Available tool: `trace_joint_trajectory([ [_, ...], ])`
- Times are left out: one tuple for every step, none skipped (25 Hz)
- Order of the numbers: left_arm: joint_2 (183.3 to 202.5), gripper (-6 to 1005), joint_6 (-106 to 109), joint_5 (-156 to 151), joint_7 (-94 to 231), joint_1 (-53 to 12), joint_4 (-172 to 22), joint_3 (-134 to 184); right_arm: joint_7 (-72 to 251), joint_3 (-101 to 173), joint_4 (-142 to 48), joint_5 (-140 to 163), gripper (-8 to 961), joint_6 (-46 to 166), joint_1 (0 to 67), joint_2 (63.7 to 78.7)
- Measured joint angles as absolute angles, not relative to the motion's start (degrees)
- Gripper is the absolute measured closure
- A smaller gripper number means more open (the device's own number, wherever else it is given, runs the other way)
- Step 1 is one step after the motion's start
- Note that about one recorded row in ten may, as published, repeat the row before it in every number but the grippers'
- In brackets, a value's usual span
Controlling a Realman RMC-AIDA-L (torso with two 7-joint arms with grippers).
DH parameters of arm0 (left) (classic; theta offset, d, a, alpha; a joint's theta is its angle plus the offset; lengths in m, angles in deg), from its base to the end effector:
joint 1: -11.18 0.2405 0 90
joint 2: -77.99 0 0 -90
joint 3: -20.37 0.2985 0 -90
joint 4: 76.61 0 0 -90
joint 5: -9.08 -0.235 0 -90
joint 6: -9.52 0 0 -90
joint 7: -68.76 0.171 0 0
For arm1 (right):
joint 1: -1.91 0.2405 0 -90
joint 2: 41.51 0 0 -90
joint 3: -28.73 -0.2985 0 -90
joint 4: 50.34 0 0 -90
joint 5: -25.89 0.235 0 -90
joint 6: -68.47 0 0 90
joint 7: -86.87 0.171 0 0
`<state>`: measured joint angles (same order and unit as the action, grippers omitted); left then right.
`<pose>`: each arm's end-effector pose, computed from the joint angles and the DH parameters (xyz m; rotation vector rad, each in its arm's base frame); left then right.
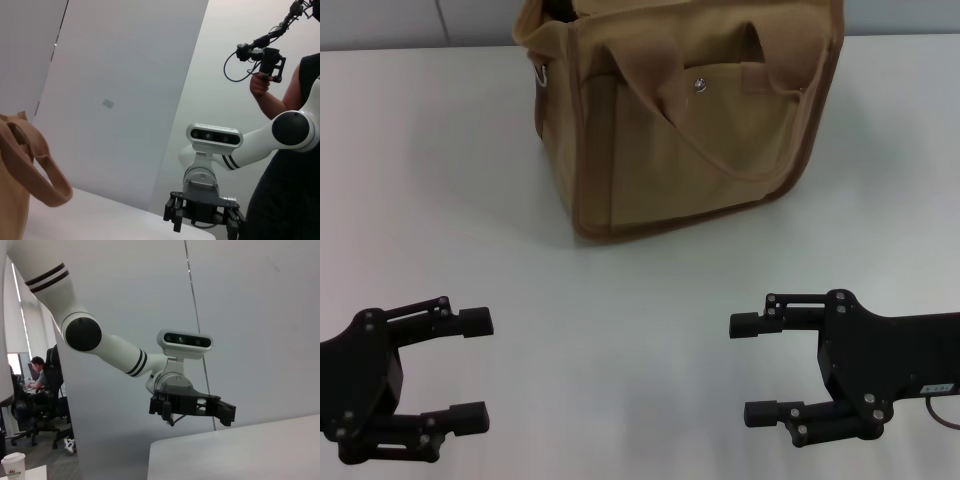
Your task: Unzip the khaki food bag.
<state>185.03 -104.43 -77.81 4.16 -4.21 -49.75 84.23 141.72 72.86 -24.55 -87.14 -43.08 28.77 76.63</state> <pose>-0.3406 0.2418 0.0116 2.8689 0.4812 1.1510 0.2875 0.2781 -0.0641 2.8741 -0.1692 -1.0763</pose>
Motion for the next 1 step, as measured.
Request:
trace_joint_trajectory([
  [185.03, 142, -104.44, -77.82, 4.14, -4.35, -49.74, 84.23, 141.87, 72.89, -24.54, -87.14, 221, -43.08, 28.90, 76.63],
])
